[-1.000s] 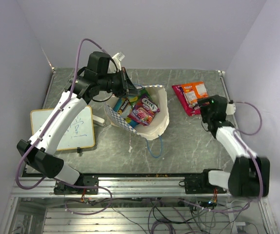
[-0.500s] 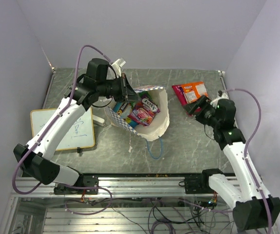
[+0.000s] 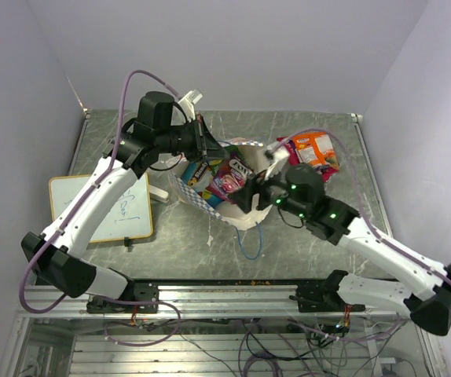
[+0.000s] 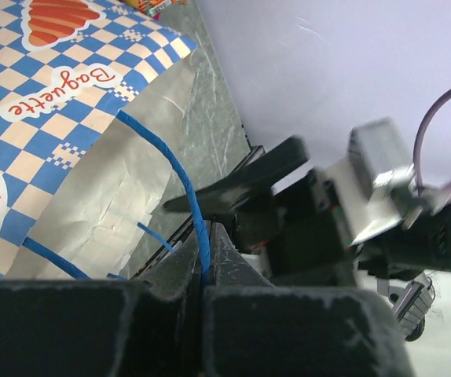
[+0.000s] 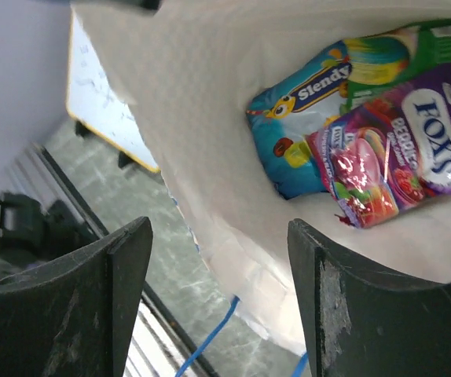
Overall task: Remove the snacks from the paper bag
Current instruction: Pick up the snack from the paper bag.
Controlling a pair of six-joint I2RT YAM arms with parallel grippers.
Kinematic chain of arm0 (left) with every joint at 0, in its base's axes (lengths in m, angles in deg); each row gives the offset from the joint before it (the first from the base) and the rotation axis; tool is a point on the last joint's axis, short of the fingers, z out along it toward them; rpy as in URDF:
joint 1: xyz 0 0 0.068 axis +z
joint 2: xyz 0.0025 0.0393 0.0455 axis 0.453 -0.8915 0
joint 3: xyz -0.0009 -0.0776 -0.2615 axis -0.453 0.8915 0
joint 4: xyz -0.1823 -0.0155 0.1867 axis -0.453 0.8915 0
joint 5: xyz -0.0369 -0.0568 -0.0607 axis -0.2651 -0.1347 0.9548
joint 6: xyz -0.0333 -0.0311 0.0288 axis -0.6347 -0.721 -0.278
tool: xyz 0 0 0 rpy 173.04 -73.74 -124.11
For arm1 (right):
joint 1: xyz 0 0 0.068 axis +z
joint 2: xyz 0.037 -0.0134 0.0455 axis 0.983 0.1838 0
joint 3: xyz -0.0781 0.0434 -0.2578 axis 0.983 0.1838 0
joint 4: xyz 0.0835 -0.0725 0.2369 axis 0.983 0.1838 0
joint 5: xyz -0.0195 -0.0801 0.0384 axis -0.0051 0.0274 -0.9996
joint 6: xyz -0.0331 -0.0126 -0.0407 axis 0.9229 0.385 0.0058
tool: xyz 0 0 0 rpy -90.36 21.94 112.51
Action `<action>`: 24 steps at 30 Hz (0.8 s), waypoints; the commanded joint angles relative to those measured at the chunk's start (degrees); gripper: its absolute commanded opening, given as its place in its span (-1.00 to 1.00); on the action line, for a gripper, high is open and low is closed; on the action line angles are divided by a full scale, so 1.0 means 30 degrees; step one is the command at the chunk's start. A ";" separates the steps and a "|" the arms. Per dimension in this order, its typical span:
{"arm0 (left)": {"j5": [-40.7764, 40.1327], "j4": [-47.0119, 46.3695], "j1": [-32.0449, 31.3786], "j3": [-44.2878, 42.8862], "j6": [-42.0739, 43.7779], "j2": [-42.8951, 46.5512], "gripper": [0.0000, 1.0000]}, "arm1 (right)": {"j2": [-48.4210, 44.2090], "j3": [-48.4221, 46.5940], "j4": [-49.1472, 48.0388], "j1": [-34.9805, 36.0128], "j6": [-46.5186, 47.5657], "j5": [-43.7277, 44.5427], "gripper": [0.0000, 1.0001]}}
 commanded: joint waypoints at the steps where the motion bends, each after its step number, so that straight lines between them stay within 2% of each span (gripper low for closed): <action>1: 0.0849 -0.0991 -0.0173 -0.0688 -0.0359 0.0591 -0.86 | 0.1846 -0.0247 -0.1696 0.2805 0.6107 0.3435 0.37; 6: 0.1214 -0.1677 -0.0178 -0.0505 -0.0590 0.0818 -0.86 | 0.4123 0.0826 -0.4829 0.3709 0.9085 0.7989 0.39; 12: 0.1588 -0.2425 -0.0181 -0.0563 -0.0640 0.0937 -0.86 | 0.6759 0.2109 -0.9628 0.3707 0.8355 1.0968 0.40; 16: 0.1597 -0.2447 -0.0202 -0.0462 -0.0567 0.1060 -0.86 | 0.8417 0.2470 -1.0692 0.3726 0.8818 1.0606 0.42; 20: 0.1417 -0.2221 -0.0194 -0.0330 -0.0530 0.1150 -0.86 | 0.9770 0.2396 -1.0843 0.3700 1.0773 0.9465 0.43; 24: 0.1207 -0.1862 -0.0209 -0.0414 -0.0423 0.1092 -0.86 | 1.0741 0.2125 -1.0634 0.3682 1.3125 0.9213 0.29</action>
